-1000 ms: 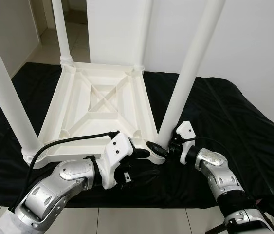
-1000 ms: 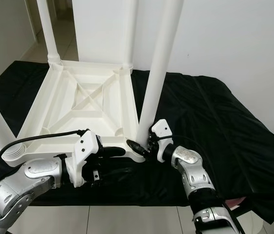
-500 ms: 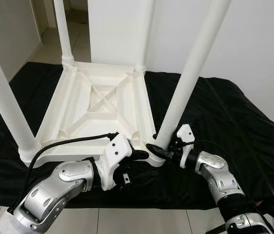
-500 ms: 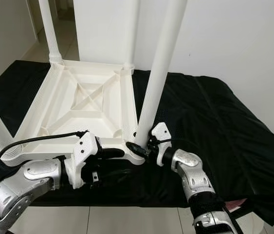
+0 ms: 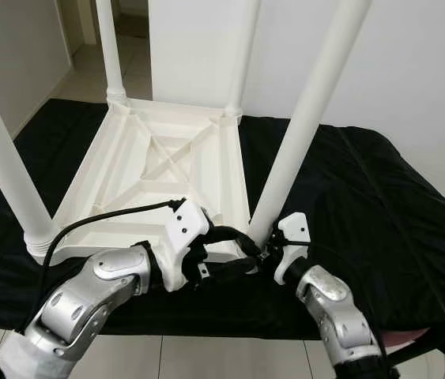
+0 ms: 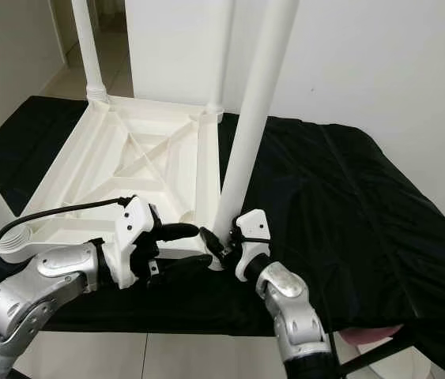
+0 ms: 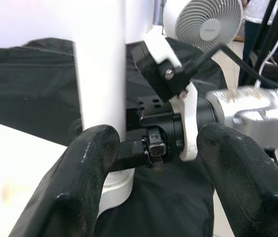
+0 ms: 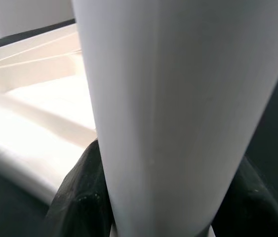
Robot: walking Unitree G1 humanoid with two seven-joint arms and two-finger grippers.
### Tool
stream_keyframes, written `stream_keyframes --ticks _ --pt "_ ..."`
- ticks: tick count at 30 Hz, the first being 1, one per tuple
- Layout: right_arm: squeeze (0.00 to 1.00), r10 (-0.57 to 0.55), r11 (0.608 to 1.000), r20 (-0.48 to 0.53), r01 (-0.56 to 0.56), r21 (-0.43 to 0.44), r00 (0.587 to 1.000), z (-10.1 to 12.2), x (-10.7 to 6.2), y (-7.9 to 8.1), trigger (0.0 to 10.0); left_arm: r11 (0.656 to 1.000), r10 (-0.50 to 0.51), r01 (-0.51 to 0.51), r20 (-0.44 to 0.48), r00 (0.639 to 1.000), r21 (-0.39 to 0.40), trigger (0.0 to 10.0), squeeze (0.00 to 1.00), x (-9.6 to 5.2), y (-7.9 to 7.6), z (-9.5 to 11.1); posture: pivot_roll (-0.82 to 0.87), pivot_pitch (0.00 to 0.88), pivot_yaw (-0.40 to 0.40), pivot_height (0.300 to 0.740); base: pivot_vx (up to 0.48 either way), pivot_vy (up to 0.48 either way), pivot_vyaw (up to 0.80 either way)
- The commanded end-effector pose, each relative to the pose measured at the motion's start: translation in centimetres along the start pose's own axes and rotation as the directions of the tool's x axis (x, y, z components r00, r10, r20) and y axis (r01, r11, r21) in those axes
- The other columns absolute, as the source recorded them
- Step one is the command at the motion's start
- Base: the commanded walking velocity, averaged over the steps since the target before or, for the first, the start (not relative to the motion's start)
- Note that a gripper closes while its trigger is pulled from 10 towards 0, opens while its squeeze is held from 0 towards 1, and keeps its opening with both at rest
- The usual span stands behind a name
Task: Building children table
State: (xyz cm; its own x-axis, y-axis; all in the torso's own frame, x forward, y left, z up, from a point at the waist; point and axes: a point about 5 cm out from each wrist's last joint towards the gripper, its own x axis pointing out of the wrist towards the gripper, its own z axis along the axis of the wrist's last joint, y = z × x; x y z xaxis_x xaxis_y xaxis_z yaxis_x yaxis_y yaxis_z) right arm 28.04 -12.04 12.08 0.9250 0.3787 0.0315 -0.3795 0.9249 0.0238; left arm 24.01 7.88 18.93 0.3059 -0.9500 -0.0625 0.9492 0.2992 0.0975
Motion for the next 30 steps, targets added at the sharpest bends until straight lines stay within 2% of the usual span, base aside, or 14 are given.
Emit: stream_keyframes --ticks 1,6,8,13,14,18,19,20,21,22,24,28,29,30 --pt "0.00 -0.154 0.988 0.057 0.156 -0.018 0.986 1.6 -0.5 -1.4 10.0 1.000 0.010 -0.010 0.016 1.000 -0.004 10.0 0.00 0.0 0.3 0.2 0.00 0.000 -0.085 0.740 0.000 0.000 0.00" --pt "0.00 -0.236 0.971 0.049 0.238 -0.024 0.970 1.6 -0.7 -1.3 10.0 1.000 0.013 -0.013 0.023 1.000 -0.004 10.0 0.00 0.1 0.4 0.3 0.01 0.000 -0.090 0.740 0.000 0.000 0.00" --pt "0.00 -0.372 0.927 0.026 0.373 -0.046 0.928 1.4 -0.9 -1.3 10.0 1.000 0.021 -0.021 0.031 0.999 -0.007 10.0 0.00 0.2 0.4 0.4 0.01 0.000 -0.093 0.740 0.000 0.000 0.00" --pt "0.00 -0.378 0.924 0.033 0.379 -0.050 0.925 1.5 -0.7 -0.6 10.0 1.000 0.027 -0.027 0.036 0.999 -0.008 10.0 0.00 0.2 0.5 0.4 0.01 0.000 -0.090 0.740 0.000 0.000 0.00" --pt "1.00 -0.345 0.938 0.056 0.346 -0.006 0.937 1.8 -0.6 -0.2 10.0 1.000 0.025 -0.025 0.039 0.999 -0.009 10.0 0.00 0.3 0.4 0.4 0.01 0.000 -0.090 0.740 0.000 0.000 0.00" --pt "1.00 -0.273 0.962 0.105 0.267 0.064 0.956 2.6 -0.7 0.1 10.0 1.000 0.024 -0.024 0.044 0.999 -0.007 10.0 0.00 0.4 0.4 0.5 0.00 0.000 -0.090 0.740 0.000 0.000 0.00" --pt "1.00 -0.186 0.980 0.122 0.175 0.096 0.975 3.0 -0.9 0.0 10.0 1.000 0.023 -0.023 0.050 0.998 -0.007 10.0 0.00 0.4 0.4 0.6 0.00 0.000 -0.091 0.740 0.000 0.000 0.00" --pt "0.10 -0.149 0.987 0.124 0.139 0.084 0.981 3.1 -0.9 -0.1 10.0 1.000 0.023 -0.023 0.053 0.998 -0.008 10.0 0.00 0.5 0.4 0.7 0.00 0.000 -0.090 0.740 0.000 0.000 0.00" --pt "0.10 -0.131 0.990 0.122 0.123 0.073 0.984 3.1 -1.0 -0.2 10.0 1.000 0.023 -0.023 0.054 0.998 -0.008 10.0 0.00 0.5 0.4 0.7 0.00 0.000 -0.090 0.740 0.000 0.000 0.00" --pt "0.00 -0.095 0.994 0.116 0.089 0.055 0.989 3.2 -1.1 -0.5 10.0 1.000 0.018 -0.018 0.055 0.998 -0.010 10.0 0.00 0.5 0.3 0.7 0.00 0.000 -0.087 0.740 0.000 0.000 0.00" --pt "0.00 -0.070 0.997 0.110 0.065 0.045 0.991 3.2 -1.1 -0.7 10.0 1.000 0.015 -0.014 0.055 0.998 -0.011 10.0 0.00 0.5 0.2 0.7 0.00 0.000 -0.087 0.740 0.000 0.000 0.00" --pt "0.00 0.117 0.993 0.077 -0.115 -0.025 0.990 3.1 -1.5 -1.4 10.0 1.000 -0.005 0.006 0.042 0.999 -0.015 10.0 0.00 0.5 -0.2 0.5 -0.01 0.000 -0.084 0.740 0.000 0.000 0.00" --pt "0.00 0.219 0.974 0.039 -0.216 -0.073 0.975 3.0 -1.6 -2.3 10.0 0.999 -0.027 0.028 0.028 0.999 -0.026 10.0 0.00 0.4 -0.5 0.3 -0.01 0.000 -0.084 0.740 0.000 0.000 0.00" --pt "0.00 0.219 0.974 0.039 -0.216 -0.073 0.975 3.0 -1.6 -2.3 10.0 0.999 -0.027 0.028 0.028 0.999 -0.026 10.0 0.00 0.4 -0.5 0.3 -0.01 0.000 -0.084 0.740 0.000 0.000 0.00"
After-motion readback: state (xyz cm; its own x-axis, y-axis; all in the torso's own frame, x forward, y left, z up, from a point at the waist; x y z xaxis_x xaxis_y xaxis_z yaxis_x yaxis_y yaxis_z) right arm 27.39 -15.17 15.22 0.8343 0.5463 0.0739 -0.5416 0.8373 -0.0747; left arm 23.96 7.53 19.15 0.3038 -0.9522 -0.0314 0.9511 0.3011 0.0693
